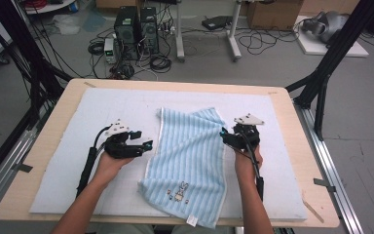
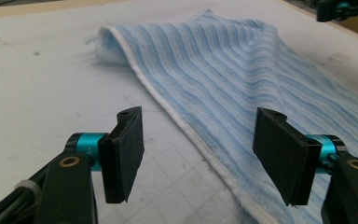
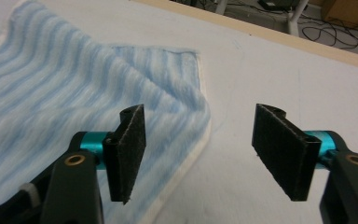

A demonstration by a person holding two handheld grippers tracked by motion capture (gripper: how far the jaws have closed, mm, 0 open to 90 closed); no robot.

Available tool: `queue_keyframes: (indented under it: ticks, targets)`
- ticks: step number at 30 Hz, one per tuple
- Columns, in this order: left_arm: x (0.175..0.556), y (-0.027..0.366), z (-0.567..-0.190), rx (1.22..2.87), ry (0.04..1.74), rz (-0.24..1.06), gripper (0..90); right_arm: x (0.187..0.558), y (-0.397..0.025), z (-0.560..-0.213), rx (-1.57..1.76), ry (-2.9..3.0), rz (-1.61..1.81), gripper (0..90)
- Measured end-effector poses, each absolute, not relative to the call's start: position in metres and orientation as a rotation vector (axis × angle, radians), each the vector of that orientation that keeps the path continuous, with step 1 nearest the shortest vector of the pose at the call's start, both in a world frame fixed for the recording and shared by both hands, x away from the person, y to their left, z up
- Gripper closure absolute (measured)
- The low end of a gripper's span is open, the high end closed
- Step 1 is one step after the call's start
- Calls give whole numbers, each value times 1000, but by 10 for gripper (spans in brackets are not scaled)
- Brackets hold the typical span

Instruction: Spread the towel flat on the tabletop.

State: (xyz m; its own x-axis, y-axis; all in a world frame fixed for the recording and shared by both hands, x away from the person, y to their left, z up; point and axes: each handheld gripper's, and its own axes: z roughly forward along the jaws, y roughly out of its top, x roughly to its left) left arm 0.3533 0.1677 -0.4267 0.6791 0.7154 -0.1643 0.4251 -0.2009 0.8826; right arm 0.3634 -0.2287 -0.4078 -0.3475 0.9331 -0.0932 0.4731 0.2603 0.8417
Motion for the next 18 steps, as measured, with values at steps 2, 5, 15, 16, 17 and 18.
queue_keyframes:
  ticks: [2,5,15,16,17,18]
  targets:
    - [356,163,-429,1840,893,349,337,351,-236,-408,1264,1926,1006,282]
    - [360,156,-435,1864,899,349,329,336,-246,-409,1293,1944,1035,228]
    - [365,128,-450,2019,883,427,553,306,-262,-430,1318,1978,1022,214]
    - [365,127,-450,2030,865,439,591,305,-263,-430,1321,1974,1021,214]
    - [363,124,-450,2045,843,453,632,304,-264,-430,1321,1972,1024,214]
    - [362,122,-451,2070,819,472,676,304,-264,-429,1318,1968,1027,214]
